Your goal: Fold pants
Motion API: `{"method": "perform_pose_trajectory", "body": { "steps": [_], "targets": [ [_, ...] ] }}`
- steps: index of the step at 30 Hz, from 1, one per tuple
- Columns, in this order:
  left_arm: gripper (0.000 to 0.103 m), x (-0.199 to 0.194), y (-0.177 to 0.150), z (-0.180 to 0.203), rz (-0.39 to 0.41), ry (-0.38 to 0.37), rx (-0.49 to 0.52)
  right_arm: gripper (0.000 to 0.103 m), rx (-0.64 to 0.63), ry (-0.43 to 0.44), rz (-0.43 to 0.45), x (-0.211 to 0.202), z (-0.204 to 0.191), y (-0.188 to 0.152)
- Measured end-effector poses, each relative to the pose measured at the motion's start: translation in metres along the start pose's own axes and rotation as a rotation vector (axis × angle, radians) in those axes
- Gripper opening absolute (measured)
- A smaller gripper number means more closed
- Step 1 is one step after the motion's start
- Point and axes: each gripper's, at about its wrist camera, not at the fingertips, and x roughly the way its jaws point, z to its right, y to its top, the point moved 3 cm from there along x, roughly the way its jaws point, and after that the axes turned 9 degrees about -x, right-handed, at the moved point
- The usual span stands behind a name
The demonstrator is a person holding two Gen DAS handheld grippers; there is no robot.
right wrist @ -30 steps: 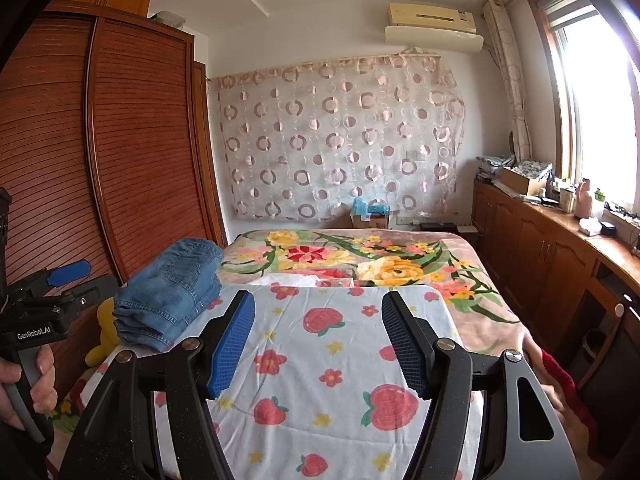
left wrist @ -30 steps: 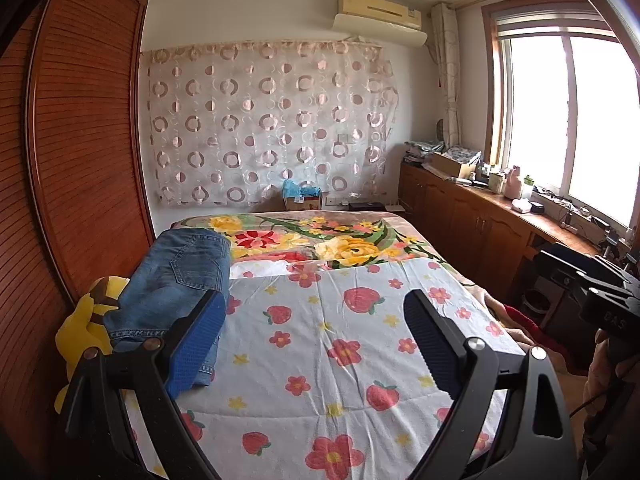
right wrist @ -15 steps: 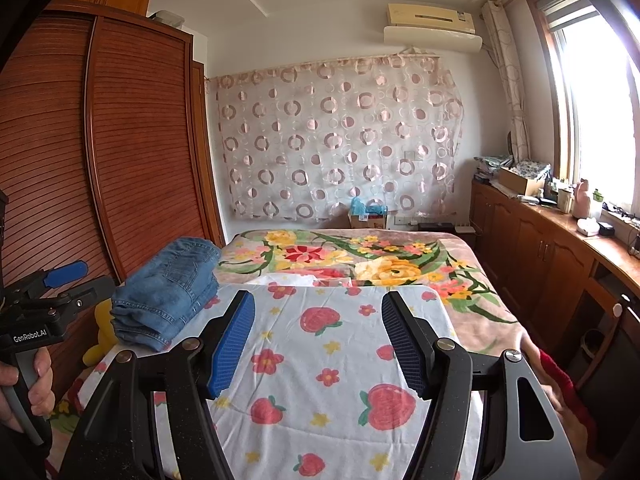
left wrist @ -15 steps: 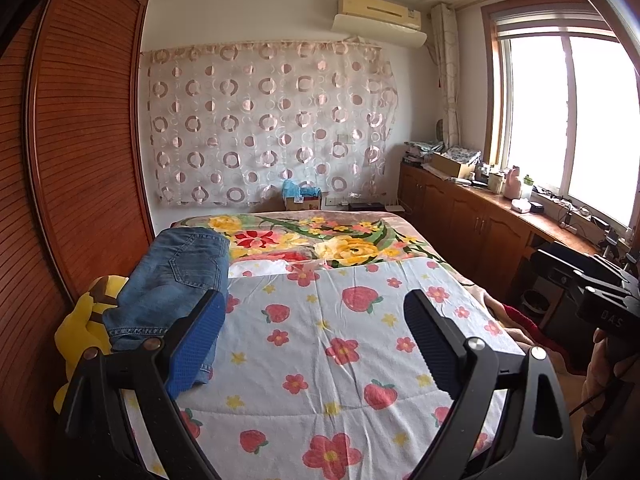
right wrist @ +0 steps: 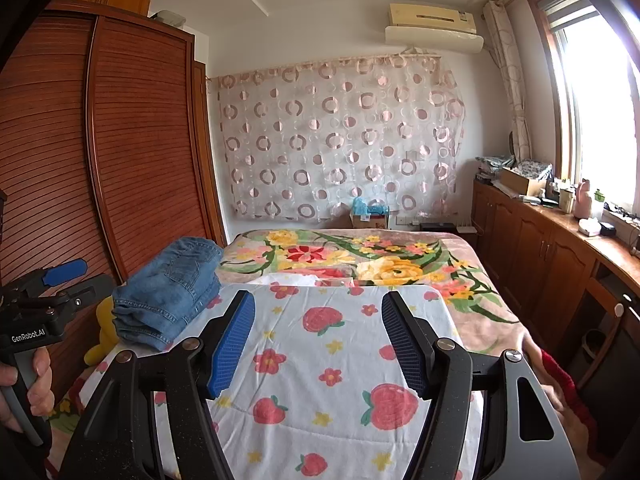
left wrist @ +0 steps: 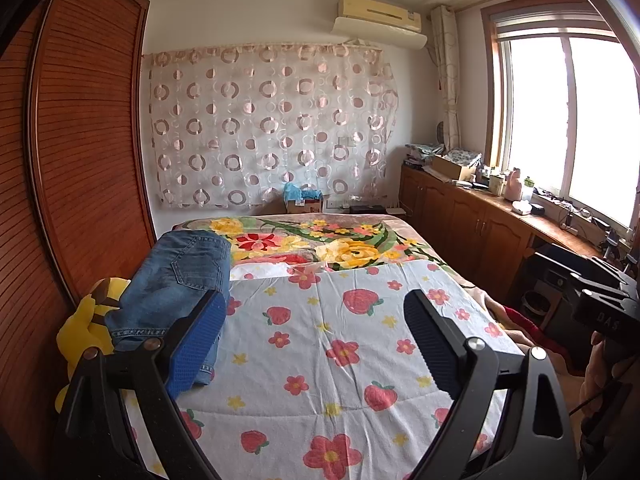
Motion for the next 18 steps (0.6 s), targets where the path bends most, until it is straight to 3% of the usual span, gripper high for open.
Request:
{"method": "perform_pose_trajectory", "body": {
  "steps": [18],
  "targets": [
    [0.091, -0.0011, -0.0003, 0.0011, -0.003, 0.002, 0.004, 0.068, 0.006, -0.009, 0.005, 0.0022, -0.0011, -0.0027]
  ]
}}
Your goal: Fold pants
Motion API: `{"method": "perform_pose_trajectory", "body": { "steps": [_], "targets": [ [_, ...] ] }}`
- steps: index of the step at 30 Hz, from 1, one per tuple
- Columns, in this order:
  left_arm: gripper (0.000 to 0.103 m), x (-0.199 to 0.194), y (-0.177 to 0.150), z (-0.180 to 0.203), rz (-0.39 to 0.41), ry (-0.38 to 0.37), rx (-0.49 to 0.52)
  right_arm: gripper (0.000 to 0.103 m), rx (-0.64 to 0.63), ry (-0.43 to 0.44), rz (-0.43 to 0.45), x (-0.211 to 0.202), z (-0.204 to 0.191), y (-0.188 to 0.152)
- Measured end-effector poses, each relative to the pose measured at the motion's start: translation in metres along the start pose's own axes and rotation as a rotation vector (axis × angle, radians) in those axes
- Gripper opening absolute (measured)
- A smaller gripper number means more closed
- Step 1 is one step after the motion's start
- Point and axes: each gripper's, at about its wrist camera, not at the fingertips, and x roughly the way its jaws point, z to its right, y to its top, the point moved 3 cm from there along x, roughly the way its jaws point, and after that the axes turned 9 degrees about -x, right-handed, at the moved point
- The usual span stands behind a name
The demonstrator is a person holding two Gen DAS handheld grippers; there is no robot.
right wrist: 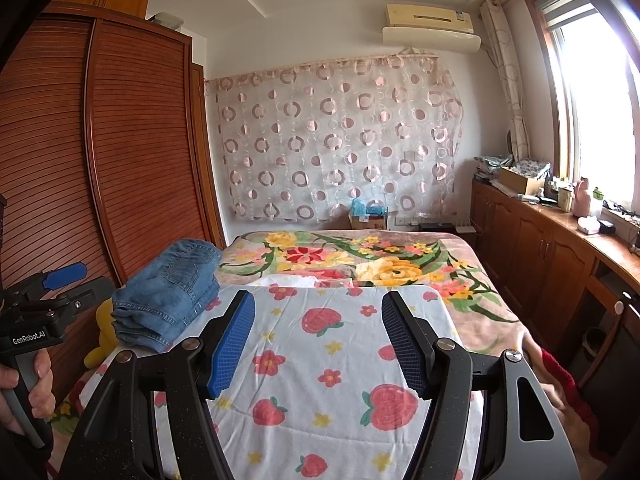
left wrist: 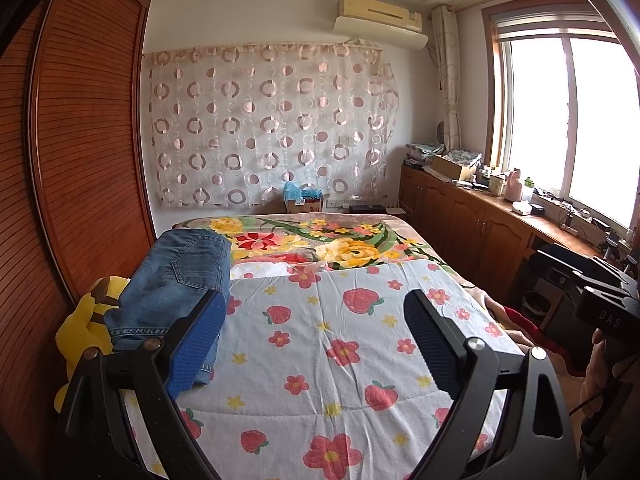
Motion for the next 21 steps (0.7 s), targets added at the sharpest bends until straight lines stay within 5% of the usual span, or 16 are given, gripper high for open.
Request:
{"method": "perform_pose_trajectory", "body": {
  "steps": [21],
  "targets": [
    [0.091, -0.0013, 0.0012, 0.0018, 0.003, -0.001, 0.001, 0.068, 0.003, -0.007, 0.01, -0.002, -0.0028, 0.001]
  ]
}}
